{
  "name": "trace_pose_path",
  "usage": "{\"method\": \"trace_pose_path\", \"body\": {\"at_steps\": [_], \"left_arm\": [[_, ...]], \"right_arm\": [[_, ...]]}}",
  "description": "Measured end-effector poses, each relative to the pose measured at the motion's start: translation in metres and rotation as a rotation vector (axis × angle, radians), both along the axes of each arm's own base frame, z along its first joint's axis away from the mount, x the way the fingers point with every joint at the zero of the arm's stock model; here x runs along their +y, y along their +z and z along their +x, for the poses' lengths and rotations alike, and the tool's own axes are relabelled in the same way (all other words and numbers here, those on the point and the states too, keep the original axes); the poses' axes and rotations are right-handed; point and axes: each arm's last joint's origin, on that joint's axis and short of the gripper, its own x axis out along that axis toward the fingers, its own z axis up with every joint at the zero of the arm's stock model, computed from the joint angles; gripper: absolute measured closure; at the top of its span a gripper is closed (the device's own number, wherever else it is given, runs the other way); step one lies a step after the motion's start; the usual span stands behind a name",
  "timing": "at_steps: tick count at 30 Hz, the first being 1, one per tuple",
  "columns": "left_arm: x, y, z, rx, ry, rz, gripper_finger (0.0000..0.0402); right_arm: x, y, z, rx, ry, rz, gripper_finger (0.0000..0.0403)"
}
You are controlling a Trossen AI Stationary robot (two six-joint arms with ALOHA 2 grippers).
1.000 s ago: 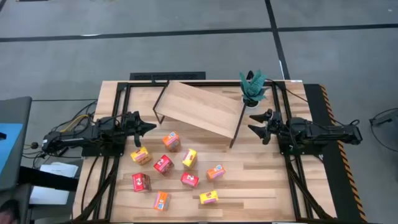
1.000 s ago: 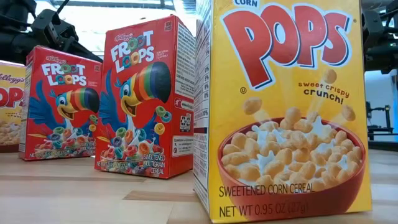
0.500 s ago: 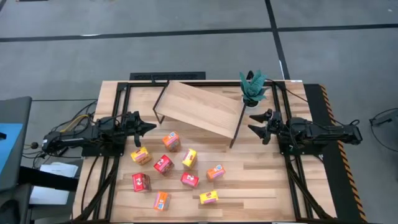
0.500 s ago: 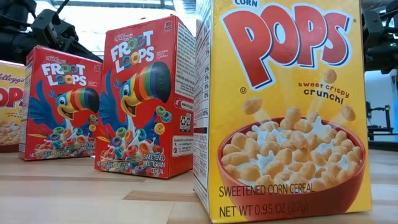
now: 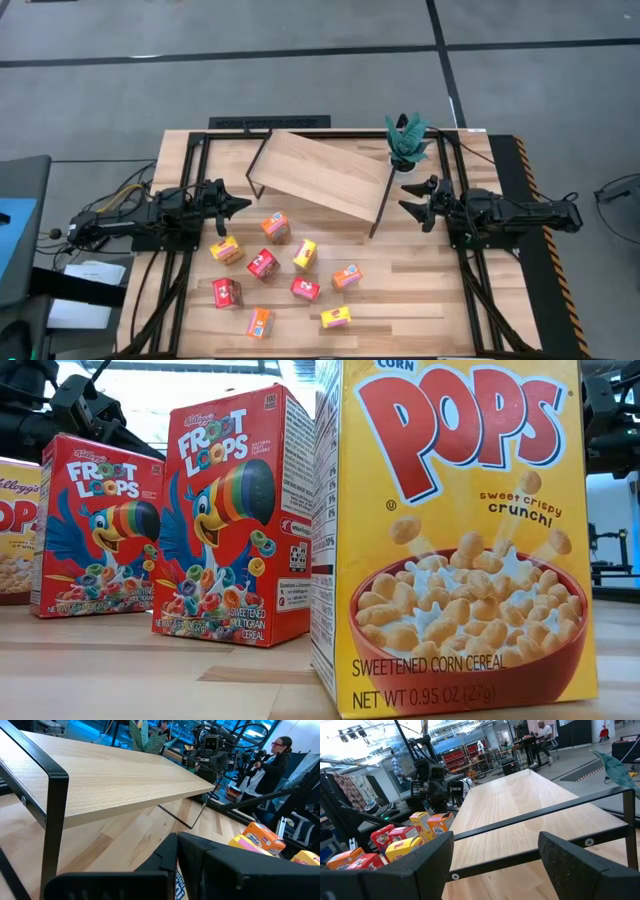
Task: Stack cereal on shelf
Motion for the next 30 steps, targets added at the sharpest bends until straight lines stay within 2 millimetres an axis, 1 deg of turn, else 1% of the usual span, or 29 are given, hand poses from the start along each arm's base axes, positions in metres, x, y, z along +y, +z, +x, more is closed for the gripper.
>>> {"method": "trace_pose_path", "body": {"at_steps": [6, 13, 16, 21, 25, 30], "left_arm": [[0.0000, 0.0000, 0.0000, 0.000, 0.002, 0.000, 0.0401], [0.0024, 0.0013, -0.0008, -0.015, 0.087, -0.007, 0.0401], [0.0024, 0.0014, -0.0008, -0.043, 0.086, -0.092, 0.0401], [0.0019, 0.0015, -0.0006, -0.108, 0.065, -0.306, 0.0401], [0.0027, 0.0016, -0.0009, -0.151, 0.091, -0.425, 0.0401], [0.0045, 0.0020, -0.0016, -0.199, 0.155, -0.503, 0.0401]], "right_arm": [[0.0000, -0.0001, 0.0000, 0.001, 0.000, 0.000, 0.0086], [0.0000, -0.0002, 0.0000, 0.001, 0.000, 0.000, 0.0086], [-0.0004, 0.0001, -0.0001, -0.001, -0.011, 0.000, 0.0086], [-0.0008, 0.0002, -0.0002, -0.007, -0.025, 0.014, 0.0086], [-0.0009, 0.0047, -0.0005, -0.102, -0.023, 0.157, 0.0086], [-0.0009, 0.0077, -0.0010, -0.156, -0.016, 0.279, 0.0086]]}}
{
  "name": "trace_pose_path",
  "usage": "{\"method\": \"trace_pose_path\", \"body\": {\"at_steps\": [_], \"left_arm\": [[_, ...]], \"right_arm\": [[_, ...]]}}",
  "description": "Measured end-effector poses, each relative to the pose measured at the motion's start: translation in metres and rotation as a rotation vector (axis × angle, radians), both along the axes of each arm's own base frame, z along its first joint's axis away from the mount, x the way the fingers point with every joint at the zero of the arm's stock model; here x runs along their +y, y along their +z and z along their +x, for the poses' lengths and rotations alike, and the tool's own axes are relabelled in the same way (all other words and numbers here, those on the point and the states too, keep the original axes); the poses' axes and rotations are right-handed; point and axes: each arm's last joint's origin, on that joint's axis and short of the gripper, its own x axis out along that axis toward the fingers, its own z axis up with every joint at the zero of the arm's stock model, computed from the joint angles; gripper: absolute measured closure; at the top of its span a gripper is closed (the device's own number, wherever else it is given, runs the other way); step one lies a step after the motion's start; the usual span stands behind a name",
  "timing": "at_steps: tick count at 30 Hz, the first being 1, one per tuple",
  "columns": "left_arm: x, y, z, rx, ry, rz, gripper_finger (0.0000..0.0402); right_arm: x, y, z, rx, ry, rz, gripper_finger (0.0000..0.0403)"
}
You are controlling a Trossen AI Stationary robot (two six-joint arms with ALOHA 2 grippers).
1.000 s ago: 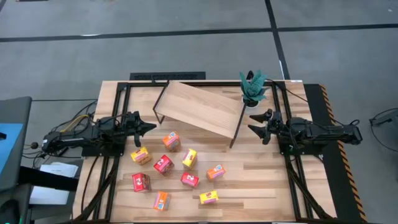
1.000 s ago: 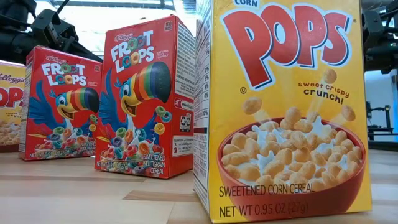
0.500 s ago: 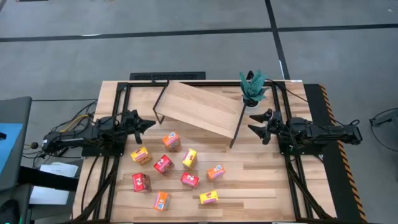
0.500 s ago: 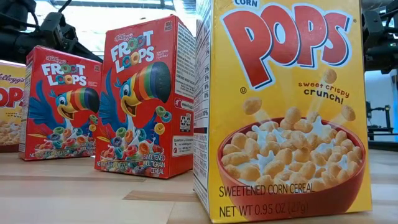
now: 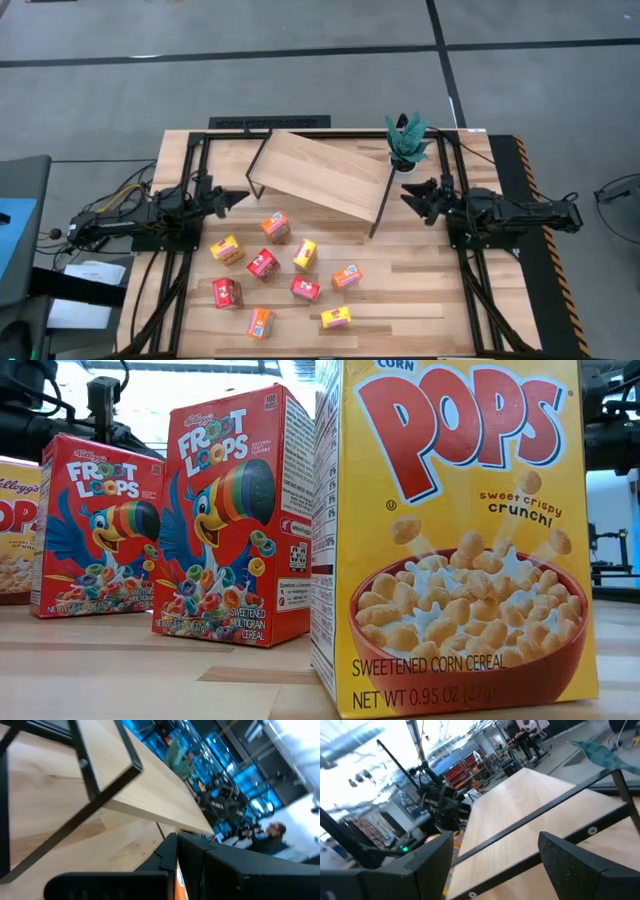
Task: Stack cereal on shelf
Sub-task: Put the top orange cereal box on the shelf
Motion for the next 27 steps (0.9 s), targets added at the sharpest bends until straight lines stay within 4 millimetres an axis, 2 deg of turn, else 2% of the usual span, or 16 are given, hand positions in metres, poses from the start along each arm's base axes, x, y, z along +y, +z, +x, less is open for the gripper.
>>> {"method": "trace_pose_path", "body": {"at_steps": [10, 20, 23, 27], "left_arm": [[0.003, 0.001, -0.002, -0.041, 0.131, -0.063, 0.0401], [0.004, 0.001, -0.002, -0.055, 0.138, -0.090, 0.0401], [0.004, 0.001, -0.002, -0.064, 0.138, -0.106, 0.0401], [0.004, 0.001, -0.002, -0.056, 0.142, -0.092, 0.0402]], "right_arm": [[-0.001, 0.003, 0.000, -0.031, -0.003, 0.031, 0.0086], [0.000, 0.002, 0.000, -0.047, 0.005, 0.107, 0.0086], [-0.001, 0.005, -0.001, -0.091, 0.010, 0.154, 0.0086], [-0.001, 0.018, -0.003, -0.234, 0.025, 0.163, 0.0086]]}}
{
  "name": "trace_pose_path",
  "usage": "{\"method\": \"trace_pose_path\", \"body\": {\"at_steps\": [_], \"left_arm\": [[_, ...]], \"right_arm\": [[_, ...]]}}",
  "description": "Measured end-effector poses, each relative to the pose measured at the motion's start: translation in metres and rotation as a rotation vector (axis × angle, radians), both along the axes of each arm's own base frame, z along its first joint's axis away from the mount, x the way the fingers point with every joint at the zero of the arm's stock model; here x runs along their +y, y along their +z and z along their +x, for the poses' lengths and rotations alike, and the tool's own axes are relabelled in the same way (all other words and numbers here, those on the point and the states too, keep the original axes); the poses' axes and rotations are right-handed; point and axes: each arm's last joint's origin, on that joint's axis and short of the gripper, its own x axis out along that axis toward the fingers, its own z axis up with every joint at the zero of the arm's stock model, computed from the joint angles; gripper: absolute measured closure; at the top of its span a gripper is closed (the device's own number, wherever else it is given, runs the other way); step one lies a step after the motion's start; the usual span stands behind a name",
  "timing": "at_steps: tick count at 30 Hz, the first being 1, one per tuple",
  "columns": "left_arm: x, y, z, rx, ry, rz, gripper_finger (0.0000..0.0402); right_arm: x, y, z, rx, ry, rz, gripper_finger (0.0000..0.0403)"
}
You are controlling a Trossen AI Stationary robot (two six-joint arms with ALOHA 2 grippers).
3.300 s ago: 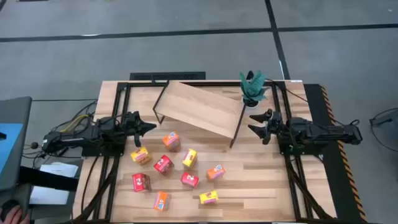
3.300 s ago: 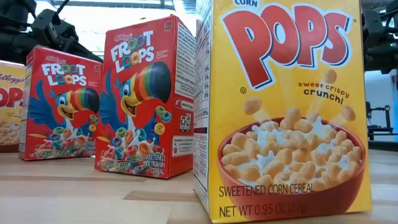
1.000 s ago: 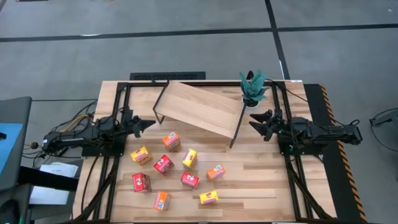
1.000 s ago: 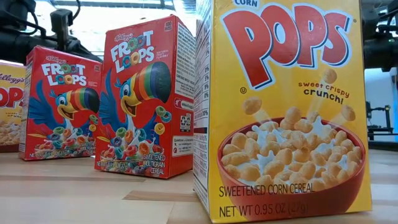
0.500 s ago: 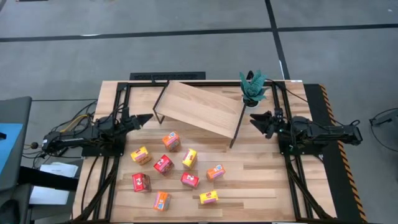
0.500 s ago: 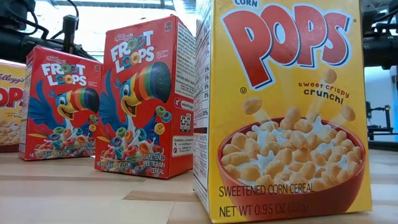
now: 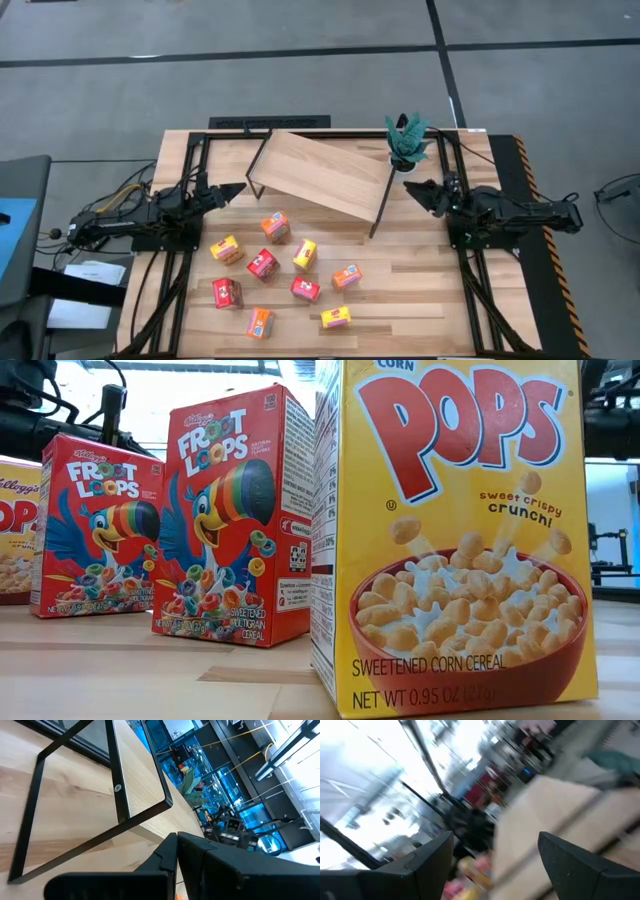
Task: Stack cereal on shelf
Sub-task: Put the top orange cereal box on the shelf
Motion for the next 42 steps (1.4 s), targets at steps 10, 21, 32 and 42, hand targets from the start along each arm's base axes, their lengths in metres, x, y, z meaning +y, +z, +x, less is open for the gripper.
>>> {"method": "trace_pose_path", "body": {"at_steps": [10, 21, 32, 42], "left_arm": [[0.001, 0.000, 0.000, 0.023, 0.023, 0.036, 0.0401], [0.001, 0.000, -0.001, 0.035, 0.038, 0.054, 0.0402], [0.001, 0.000, -0.001, 0.016, 0.029, 0.030, 0.0401], [-0.001, 0.034, -0.008, -0.258, 0.034, 0.223, 0.0306]], "right_arm": [[0.000, 0.062, -0.027, -0.331, -0.157, -0.297, 0.0086], [0.000, 0.166, -0.052, 0.106, -0.180, -0.493, 0.0086], [0.000, 0.217, 0.017, 0.383, -0.134, -0.709, 0.0086], [0.001, 0.247, 0.069, 0.574, -0.039, -0.791, 0.0084]]}}
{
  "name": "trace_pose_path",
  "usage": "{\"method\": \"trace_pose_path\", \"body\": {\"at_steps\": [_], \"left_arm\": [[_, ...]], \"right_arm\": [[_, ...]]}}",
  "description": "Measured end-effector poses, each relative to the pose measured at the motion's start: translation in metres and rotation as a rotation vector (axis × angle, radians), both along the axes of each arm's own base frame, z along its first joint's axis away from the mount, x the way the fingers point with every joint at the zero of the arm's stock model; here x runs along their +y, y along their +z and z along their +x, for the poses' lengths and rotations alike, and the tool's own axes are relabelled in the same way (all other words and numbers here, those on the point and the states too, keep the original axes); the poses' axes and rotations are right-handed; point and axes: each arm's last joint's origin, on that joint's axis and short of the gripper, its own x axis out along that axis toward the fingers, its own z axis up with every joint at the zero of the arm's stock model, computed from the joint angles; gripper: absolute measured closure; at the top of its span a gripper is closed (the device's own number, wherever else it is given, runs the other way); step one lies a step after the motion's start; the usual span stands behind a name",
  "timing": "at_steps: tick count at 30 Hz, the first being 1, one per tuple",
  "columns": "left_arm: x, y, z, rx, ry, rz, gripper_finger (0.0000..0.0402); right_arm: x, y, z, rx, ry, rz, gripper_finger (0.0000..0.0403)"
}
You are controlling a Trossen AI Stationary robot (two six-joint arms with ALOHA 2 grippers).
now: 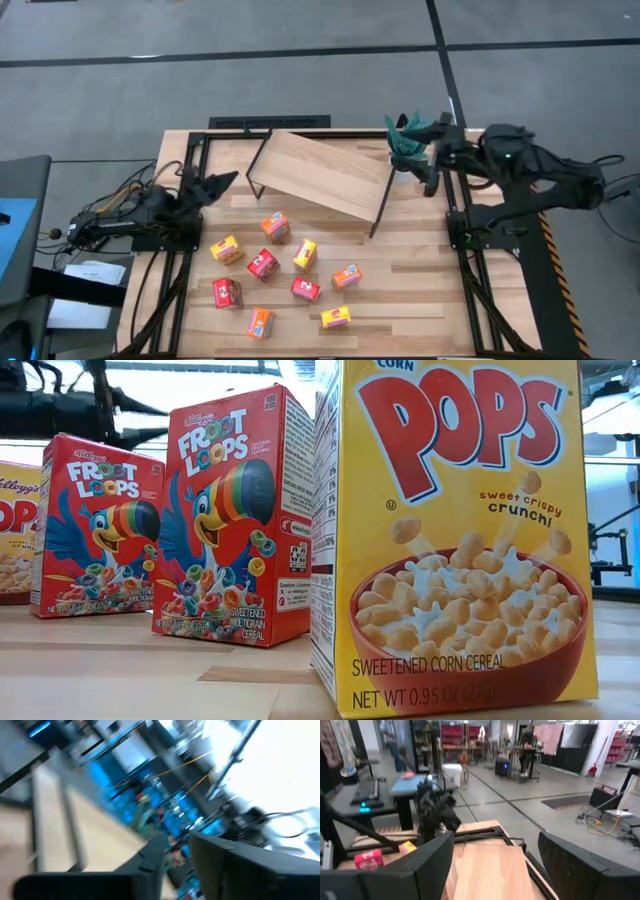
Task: Stack cereal on shelf
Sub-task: Put the top orange cereal box on the shelf
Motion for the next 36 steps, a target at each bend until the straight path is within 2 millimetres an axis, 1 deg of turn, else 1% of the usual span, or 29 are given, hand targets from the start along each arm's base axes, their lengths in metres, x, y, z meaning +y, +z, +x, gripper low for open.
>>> {"method": "trace_pose_path", "body": {"at_steps": [3, 7, 10, 13, 16, 20, 23, 27, 32, 36], "left_arm": [[-0.001, 0.011, -0.005, -0.096, -0.025, 0.040, 0.0249], [-0.004, 0.033, -0.012, -0.160, -0.089, 0.085, 0.0181], [-0.006, 0.051, -0.018, -0.189, -0.123, 0.121, 0.0141], [-0.008, 0.070, -0.024, -0.169, -0.146, 0.169, 0.0115], [-0.010, 0.089, -0.029, -0.108, -0.161, 0.202, 0.0104], [-0.010, 0.114, -0.031, 0.011, -0.155, 0.236, 0.0101], [-0.010, 0.130, -0.031, 0.076, -0.148, 0.254, 0.0101], [-0.010, 0.147, -0.030, 0.138, -0.141, 0.276, 0.0101], [-0.010, 0.158, -0.029, 0.180, -0.157, 0.274, 0.0101], [-0.010, 0.160, -0.030, 0.192, -0.161, 0.257, 0.0101]], "right_arm": [[0.001, 0.004, 0.017, 0.047, 0.047, -0.051, 0.0073], [0.001, 0.008, 0.044, 0.092, 0.074, -0.103, 0.0042], [0.001, 0.010, 0.065, 0.137, 0.082, -0.173, 0.0018], [0.001, 0.006, 0.087, 0.206, 0.107, -0.256, 0.0005], [0.002, 0.000, 0.112, 0.257, 0.163, -0.275, 0.0012], [-0.001, -0.008, 0.146, 0.291, 0.270, -0.253, 0.0023], [-0.005, -0.012, 0.170, 0.299, 0.349, -0.263, 0.0026], [-0.013, -0.016, 0.198, 0.308, 0.435, -0.291, 0.0027], [-0.021, -0.024, 0.227, 0.333, 0.493, -0.272, 0.0027], [-0.019, -0.042, 0.252, 0.360, 0.560, -0.283, 0.0030]]}}
